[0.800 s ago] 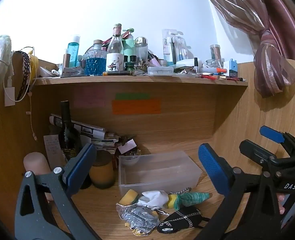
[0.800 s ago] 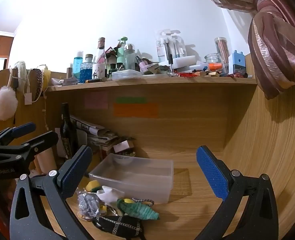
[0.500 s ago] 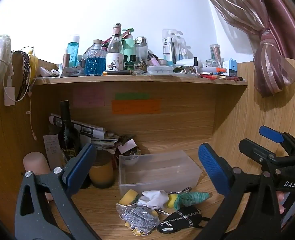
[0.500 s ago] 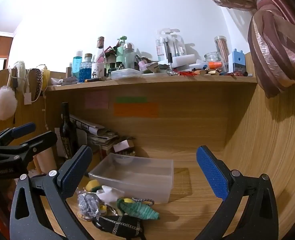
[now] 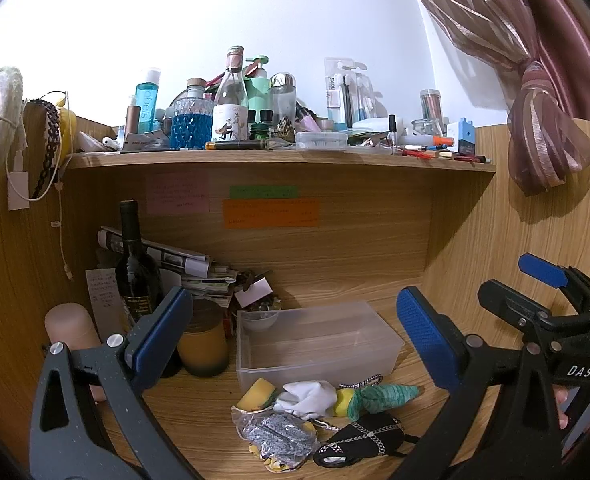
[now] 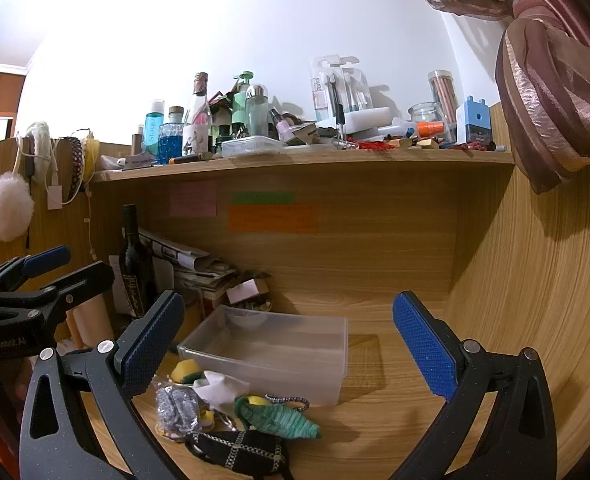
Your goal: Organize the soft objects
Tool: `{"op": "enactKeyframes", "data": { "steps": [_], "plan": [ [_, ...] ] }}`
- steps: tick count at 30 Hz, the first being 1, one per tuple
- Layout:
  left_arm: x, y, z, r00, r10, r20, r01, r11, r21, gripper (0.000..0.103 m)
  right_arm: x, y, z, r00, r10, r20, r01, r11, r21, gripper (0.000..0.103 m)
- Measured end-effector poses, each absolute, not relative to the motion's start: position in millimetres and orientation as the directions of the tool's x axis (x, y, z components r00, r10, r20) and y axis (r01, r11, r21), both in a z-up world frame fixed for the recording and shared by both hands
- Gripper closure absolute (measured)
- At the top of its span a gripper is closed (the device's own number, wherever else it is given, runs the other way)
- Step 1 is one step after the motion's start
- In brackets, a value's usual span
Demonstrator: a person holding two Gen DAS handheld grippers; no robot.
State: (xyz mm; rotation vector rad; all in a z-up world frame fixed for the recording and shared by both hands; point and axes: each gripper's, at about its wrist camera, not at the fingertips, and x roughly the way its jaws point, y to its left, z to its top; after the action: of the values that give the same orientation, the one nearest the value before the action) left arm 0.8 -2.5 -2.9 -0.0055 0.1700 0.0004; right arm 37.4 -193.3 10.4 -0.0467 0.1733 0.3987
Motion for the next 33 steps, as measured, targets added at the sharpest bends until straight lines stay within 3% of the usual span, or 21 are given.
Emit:
{"op": "enactKeyframes", "data": {
  "steps": [33],
  "plan": [
    [0.8,-1.1,-0.4,0.987,-0.004,-0.163,0.004,1.0,0.0,0.0,32.3,-196.0,11.9,0.908,0.386,-0.164,-0.394,0.919,-0.013,0.0]
  ]
}}
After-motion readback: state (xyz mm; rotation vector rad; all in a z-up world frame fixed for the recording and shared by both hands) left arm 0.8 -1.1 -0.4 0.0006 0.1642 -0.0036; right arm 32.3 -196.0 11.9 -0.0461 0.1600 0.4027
